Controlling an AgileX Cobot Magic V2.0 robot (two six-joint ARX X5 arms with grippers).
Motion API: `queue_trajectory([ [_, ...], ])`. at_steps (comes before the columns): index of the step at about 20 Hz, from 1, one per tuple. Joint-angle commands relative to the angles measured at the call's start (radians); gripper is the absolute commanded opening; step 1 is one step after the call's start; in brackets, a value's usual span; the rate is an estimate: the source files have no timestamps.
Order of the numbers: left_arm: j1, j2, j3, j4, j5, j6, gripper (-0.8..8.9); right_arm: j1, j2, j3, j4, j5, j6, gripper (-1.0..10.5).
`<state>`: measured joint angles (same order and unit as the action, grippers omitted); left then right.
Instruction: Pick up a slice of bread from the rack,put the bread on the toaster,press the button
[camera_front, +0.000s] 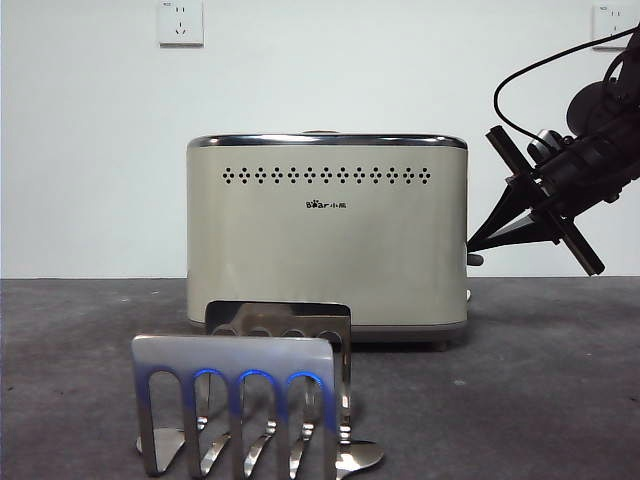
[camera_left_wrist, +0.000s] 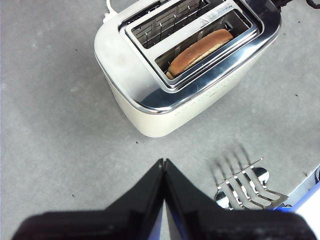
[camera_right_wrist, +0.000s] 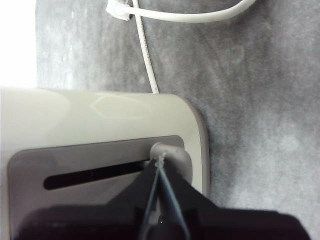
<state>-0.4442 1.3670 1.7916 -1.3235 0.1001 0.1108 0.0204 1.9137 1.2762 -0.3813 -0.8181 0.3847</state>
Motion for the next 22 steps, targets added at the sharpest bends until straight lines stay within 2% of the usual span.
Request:
queue_trajectory([
  [1,0.003,-0.004,-0.005,0.002,0.005,-0.006,-0.05,0.007,0.059,-0.039,-0.056,0.085,-0.02,-0.1],
  [13,0.003,-0.004,-0.005,0.002,0.005,-0.007,-0.05,0.026,0.067,-0.04,-0.081,0.142,-0.026,-0.1],
  [22,0.003,-0.004,-0.005,0.002,0.005,-0.011,-0.05,0.026,0.067,-0.039,-0.06,0.142,-0.021,-0.1],
])
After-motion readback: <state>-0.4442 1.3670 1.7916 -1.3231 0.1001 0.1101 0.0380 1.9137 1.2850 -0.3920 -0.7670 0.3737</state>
